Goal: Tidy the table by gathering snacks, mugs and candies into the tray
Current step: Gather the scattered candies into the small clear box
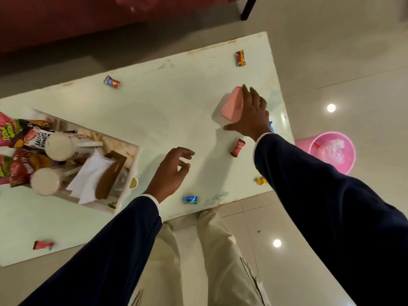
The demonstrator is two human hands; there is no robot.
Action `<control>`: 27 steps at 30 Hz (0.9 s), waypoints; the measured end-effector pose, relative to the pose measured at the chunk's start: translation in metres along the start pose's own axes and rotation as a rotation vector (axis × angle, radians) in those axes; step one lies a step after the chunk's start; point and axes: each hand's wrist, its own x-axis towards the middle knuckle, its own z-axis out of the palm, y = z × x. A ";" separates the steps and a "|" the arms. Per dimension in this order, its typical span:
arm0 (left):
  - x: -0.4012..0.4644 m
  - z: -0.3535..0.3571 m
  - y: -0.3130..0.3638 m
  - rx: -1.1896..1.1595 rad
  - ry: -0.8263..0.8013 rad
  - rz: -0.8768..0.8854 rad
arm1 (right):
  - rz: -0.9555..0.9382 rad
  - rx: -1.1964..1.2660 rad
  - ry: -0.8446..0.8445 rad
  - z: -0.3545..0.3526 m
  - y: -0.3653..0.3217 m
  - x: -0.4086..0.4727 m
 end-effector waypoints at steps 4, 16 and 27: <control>0.010 -0.009 0.004 -0.043 0.002 -0.057 | -0.016 0.056 0.066 0.005 -0.002 0.006; -0.007 -0.023 0.014 -0.959 -0.168 -0.471 | -0.342 0.546 -0.233 0.031 -0.089 -0.186; -0.047 -0.046 -0.029 -1.138 -0.043 -0.437 | -0.554 0.482 -0.479 0.028 -0.131 -0.178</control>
